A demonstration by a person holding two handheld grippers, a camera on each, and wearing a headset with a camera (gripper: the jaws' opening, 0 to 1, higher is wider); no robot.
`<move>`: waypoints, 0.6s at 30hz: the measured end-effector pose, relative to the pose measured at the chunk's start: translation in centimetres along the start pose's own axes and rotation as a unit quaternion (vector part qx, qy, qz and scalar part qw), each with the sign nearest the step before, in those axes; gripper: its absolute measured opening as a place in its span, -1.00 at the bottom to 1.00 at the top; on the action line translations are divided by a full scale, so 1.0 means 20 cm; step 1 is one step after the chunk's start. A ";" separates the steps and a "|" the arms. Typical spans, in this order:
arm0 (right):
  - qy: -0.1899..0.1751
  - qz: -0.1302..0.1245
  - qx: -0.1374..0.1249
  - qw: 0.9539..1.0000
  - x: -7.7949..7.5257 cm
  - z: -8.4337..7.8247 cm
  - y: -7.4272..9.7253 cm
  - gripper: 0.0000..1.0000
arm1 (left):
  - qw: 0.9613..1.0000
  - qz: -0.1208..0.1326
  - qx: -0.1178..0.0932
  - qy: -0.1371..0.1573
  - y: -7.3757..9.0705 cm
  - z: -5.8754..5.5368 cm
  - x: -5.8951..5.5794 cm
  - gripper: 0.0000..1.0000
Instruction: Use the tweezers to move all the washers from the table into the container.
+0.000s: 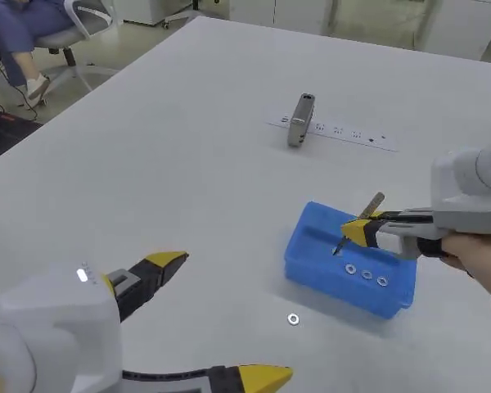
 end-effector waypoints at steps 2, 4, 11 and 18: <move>-0.005 -0.005 0.010 1.000 -0.02 -0.02 -0.02 -0.95 | 1.000 0.000 0.001 0.000 0.00 0.00 0.00 0.90; -0.003 -0.009 0.018 1.000 -0.03 -0.03 -0.04 -0.95 | 1.000 0.001 0.002 -0.001 0.00 0.00 0.00 0.90; -0.007 -0.009 0.029 0.999 -0.03 -0.07 -0.07 -0.95 | 1.000 0.005 0.000 -0.001 0.00 0.00 0.02 0.90; -0.006 -0.020 0.027 0.999 -0.06 -0.09 -0.06 -0.93 | 1.000 0.002 0.004 -0.002 0.00 -0.01 0.02 0.90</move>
Point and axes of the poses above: the centre of the closed fingertips' face, and the gripper's own axes: y roughly backward along the fingers, x roughly to its left, z roughly out of its top, the point moved 2 cm from there along y, roughly backward along the fingers, and after that the axes turned 8 degrees about -y, right-handed, at the moved point
